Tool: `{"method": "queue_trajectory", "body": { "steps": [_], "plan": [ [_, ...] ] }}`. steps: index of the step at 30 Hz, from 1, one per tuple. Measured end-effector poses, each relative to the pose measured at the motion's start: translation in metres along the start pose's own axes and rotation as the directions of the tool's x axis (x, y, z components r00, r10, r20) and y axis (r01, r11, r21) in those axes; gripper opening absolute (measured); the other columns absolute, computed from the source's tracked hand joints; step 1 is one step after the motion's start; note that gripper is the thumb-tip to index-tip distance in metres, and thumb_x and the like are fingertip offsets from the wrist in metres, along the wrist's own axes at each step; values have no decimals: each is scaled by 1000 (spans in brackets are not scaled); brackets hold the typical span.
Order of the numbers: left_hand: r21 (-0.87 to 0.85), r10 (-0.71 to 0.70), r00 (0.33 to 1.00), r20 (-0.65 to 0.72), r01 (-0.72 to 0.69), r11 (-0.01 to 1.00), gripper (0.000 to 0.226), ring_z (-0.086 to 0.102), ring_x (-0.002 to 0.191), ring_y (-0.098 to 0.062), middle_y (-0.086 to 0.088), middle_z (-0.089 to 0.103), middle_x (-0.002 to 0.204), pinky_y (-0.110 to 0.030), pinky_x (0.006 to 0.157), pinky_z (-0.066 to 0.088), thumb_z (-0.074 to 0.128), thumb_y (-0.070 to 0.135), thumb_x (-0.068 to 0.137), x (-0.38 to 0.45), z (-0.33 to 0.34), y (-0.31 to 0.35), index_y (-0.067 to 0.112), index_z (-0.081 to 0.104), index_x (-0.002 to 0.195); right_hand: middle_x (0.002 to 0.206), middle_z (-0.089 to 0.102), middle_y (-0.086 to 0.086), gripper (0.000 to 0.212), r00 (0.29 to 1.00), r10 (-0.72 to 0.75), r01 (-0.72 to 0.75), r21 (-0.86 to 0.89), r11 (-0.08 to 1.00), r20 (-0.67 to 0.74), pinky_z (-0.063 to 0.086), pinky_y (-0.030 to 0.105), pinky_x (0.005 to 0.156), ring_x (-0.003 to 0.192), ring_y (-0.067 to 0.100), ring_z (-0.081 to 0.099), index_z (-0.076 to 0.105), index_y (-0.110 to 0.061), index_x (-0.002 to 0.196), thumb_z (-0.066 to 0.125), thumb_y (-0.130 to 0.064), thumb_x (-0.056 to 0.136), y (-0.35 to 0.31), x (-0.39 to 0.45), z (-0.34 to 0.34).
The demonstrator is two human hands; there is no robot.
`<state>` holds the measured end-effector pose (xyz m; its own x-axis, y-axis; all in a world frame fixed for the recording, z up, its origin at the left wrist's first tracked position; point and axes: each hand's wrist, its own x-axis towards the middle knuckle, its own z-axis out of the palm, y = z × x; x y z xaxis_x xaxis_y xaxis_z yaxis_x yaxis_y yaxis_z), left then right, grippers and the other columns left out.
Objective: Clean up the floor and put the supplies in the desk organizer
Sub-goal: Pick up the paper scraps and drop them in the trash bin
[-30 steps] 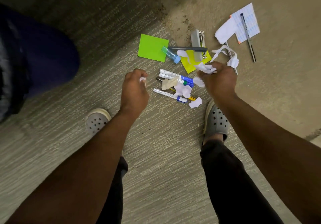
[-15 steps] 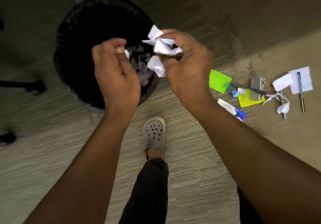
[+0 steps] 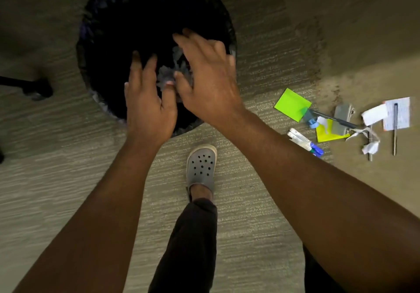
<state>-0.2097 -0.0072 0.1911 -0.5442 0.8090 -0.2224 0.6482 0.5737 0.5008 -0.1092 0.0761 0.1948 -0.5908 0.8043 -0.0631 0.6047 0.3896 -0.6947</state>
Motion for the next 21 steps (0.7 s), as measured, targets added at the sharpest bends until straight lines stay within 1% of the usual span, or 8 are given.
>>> {"method": "queue_trajectory", "body": {
  "steps": [2,4,6,9,13,15,18,21],
  "plan": [
    [-70,56,997,-49,-59,996,53,22,147,-19,-12,22,159,-51,116,27,36,37,99,-10,4,11,12,36,145,142,52,2,49,987,6,8,85,996,-162,37,37,98,125,17,46,53,-14,135,60,-33,90,6,-12,-8],
    [-144,183,974,-132,-201,969,45,29,144,-21,-14,33,154,-53,113,31,41,29,101,-20,10,27,6,45,138,136,56,4,44,952,41,4,145,989,-303,39,38,96,122,19,49,58,-10,129,60,-31,91,19,-29,-18],
    [-185,326,924,-201,-363,913,36,39,139,-26,-19,44,146,-56,109,36,44,20,100,-31,22,45,-1,54,129,133,59,7,41,923,86,-27,161,987,-376,41,42,96,121,22,51,60,-6,126,58,-29,92,40,-50,-29],
    [-231,433,878,-202,-472,850,29,50,129,-27,-19,54,135,-56,102,42,46,12,98,-51,53,75,-3,61,118,128,61,12,36,896,159,-97,165,981,-414,42,45,97,118,27,55,60,0,122,56,-22,93,87,-90,-44],
    [-250,491,870,-50,-487,837,23,58,115,-23,-12,64,122,-41,100,45,50,4,92,-76,108,110,2,67,107,121,64,11,31,868,300,-269,135,954,-396,42,42,98,112,28,57,60,-1,118,52,-21,95,164,-152,-62],
    [-238,501,863,62,-475,847,23,61,108,-25,-11,67,114,-41,97,47,52,1,89,-85,139,120,3,68,105,118,64,9,31,834,409,-391,128,912,-371,43,41,96,109,29,57,60,-4,116,50,-23,95,205,-185,-69],
    [-160,480,842,245,-453,877,24,62,102,-31,-12,68,107,-42,94,48,55,2,85,-96,187,129,5,68,105,115,65,11,27,750,574,-574,106,812,-329,42,41,93,105,32,57,61,-6,114,55,-19,91,265,-231,-77],
    [-92,477,777,411,-485,870,25,62,99,-34,-12,67,105,-41,91,48,56,6,84,-102,238,135,6,66,106,117,62,16,32,654,708,-723,58,689,-266,40,41,94,108,37,55,59,-5,117,59,-18,88,324,-268,-85]
  ]
}}
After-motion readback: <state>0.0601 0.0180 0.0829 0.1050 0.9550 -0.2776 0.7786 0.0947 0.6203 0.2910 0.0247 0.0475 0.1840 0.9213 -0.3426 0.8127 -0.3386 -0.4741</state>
